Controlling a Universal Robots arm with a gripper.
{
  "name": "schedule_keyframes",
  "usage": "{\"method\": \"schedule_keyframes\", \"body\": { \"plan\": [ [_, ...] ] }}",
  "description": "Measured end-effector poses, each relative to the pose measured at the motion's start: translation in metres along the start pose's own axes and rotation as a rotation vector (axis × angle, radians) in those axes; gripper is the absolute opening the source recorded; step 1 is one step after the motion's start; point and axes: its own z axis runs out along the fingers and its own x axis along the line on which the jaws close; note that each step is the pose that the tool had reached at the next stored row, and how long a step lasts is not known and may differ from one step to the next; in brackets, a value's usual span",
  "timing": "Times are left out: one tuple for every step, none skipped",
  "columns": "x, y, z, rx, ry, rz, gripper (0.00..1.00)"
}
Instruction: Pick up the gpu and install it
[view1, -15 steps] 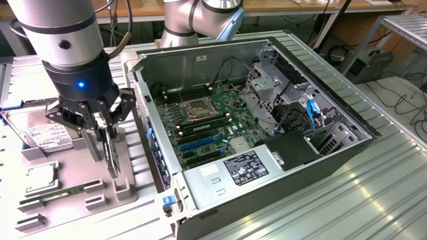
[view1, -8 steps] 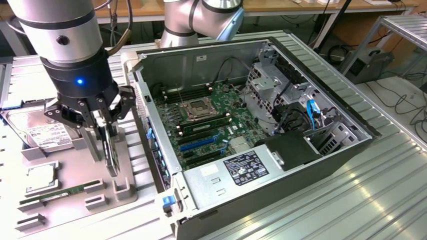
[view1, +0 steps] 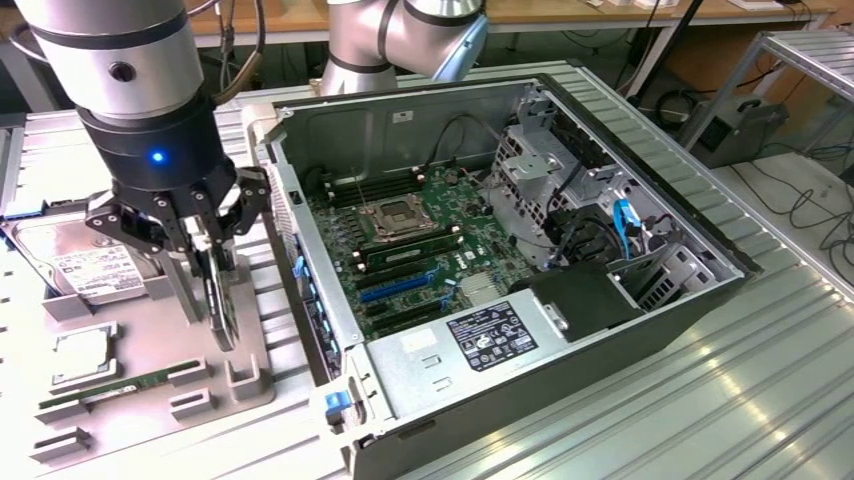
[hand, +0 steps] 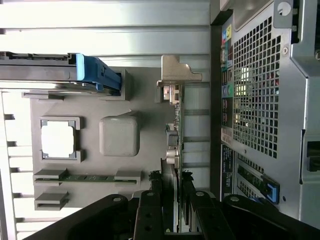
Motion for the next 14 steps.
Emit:
{"method": "schedule_keyframes", "body": {
  "plan": [
    [0.0, 0.0, -0.0005, 0.0001, 0.0001, 0.0, 0.27],
    [0.0, 0.0, -0.001, 0.0001, 0.0001, 0.0, 0.27],
    [0.0, -0.0001, -0.0015, 0.0, 0.0001, 0.0, 0.27],
    [-0.0001, -0.0001, -0.002, 0.0, 0.0001, 0.0, 0.27],
    [-0.0001, -0.0001, -0.0032, 0.0, 0.0, 0.0, 0.27],
    [-0.0001, -0.0001, -0.0044, 0.0001, 0.0002, 0.0, 0.27],
    [-0.0001, -0.0001, -0.005, 0.0001, 0.0001, 0.0, 0.27],
    [-0.0001, -0.0002, -0.0055, 0.0, 0.0, 0.0, 0.27],
    [-0.0001, -0.0002, -0.006, 0.0, 0.0001, 0.0, 0.27],
    [-0.0002, -0.0001, -0.0064, 0.0, 0.0, 0.0, 0.27],
    [-0.0002, -0.0002, -0.007, 0.0, 0.0, 0.0, 0.27],
    [-0.0002, -0.0002, -0.0075, 0.0, 0.0001, 0.0, 0.27],
    [-0.0002, -0.0002, -0.0081, 0.0001, 0.0001, 0.0, 0.27],
    [-0.0002, -0.0002, -0.0087, 0.0001, 0.0001, 0.0, 0.27]
  ]
}}
